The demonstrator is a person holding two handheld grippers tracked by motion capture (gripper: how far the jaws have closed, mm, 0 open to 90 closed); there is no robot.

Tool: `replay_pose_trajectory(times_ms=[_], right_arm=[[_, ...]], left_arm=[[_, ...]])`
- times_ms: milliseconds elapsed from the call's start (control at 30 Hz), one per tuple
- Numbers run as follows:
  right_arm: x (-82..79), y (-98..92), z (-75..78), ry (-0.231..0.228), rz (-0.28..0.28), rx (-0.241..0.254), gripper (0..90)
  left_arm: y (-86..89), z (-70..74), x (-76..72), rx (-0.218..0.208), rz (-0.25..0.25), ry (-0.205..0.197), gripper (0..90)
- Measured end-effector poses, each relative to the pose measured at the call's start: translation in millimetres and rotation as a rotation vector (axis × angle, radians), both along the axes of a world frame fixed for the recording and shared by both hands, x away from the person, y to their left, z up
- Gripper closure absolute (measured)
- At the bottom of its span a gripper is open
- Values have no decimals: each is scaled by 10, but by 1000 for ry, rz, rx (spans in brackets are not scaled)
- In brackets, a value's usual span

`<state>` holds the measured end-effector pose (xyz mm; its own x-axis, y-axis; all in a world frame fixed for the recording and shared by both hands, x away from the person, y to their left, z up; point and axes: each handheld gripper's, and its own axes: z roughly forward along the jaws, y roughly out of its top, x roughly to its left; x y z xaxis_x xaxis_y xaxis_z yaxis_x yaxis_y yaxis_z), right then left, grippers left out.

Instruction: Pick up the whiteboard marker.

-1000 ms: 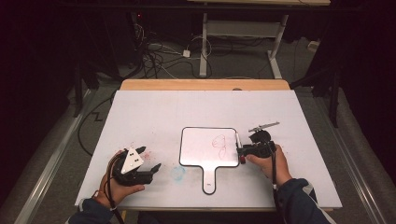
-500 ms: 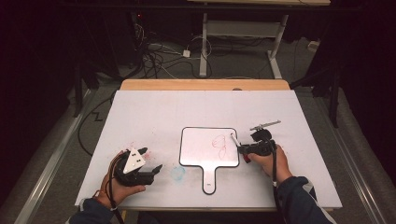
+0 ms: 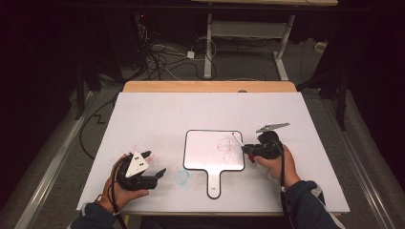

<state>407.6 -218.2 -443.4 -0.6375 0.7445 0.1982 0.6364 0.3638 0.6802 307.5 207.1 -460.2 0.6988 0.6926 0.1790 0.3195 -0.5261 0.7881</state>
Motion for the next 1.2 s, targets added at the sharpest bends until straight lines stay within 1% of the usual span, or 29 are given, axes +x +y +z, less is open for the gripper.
replay_pose_trajectory(times_ms=[33,67,100,133,167,200,233,267,300,333,400,433,467,500,533,600,667,700,800,833,867,900,933,1033,1100,1133,1167,1200], right_arm=[[0,0,0,0,0,0,819],[-10,5,15,-10,-1,1,818],[-25,11,32,-28,0,16,818],[-38,10,45,-49,17,59,818],[-48,23,55,-50,29,78,818],[-58,49,62,-63,44,74,818],[-76,74,70,-81,71,95,818],[-103,145,76,-107,98,90,819],[-120,182,80,-115,117,93,819],[-120,182,80,-115,117,93,819],[-151,253,89,-143,142,95,819],[-169,282,96,-157,153,103,819],[-205,327,110,-181,160,112,819],[-205,327,110,-181,160,112,819],[-219,342,118,-193,165,117,819],[-243,355,131,-212,170,144,819],[-266,356,148,-234,171,159,819],[-279,349,158,-243,171,175,819],[-288,343,163,-250,171,184,819],[-293,348,162,-251,184,196,819],[-298,357,161,-253,191,195,819],[-298,357,161,-253,191,195,819],[-316,386,163,-253,209,197,819],[-343,427,166,-260,228,194,819],[-353,438,167,-265,230,192,819],[-371,459,169,-269,239,195,819],[-381,470,169,-271,244,195,818],[-381,470,169,-271,244,195,818]], left_arm=[[-1,0,0,1,0,0,204],[-2,-1,0,2,1,0,204],[-4,-2,1,3,1,0,204],[-7,-4,2,4,1,1,205],[-8,-1,8,9,-3,-9,205],[-13,-4,4,3,-1,2,205],[-15,-2,5,-1,-3,3,205],[-18,1,7,-5,-4,4,206],[-24,2,11,-11,-3,7,206],[-32,3,18,-15,-1,10,206],[-53,11,32,-25,-1,18,210],[-64,18,39,-39,-7,21,216],[-77,29,50,-55,-13,26,227],[-96,41,62,-66,-18,29,227],[-116,55,71,-71,-22,27,227],[-151,78,90,-92,-29,29,234],[-183,86,107,-89,-32,29,245],[-194,85,113,-88,-33,29,248],[-210,92,141,-103,-31,39,256],[-219,100,156,-111,-32,41,301],[-231,113,174,-123,-34,42,331],[-248,128,197,-139,-38,44,331],[-271,148,221,-147,-48,47,383],[-372,207,292,-196,-77,56,408],[-461,250,333,-231,-103,64,410],[-559,285,368,-263,-124,71,409],[-559,285,368,-263,-124,71,417],[-608,299,386,-274,-138,79,417]])
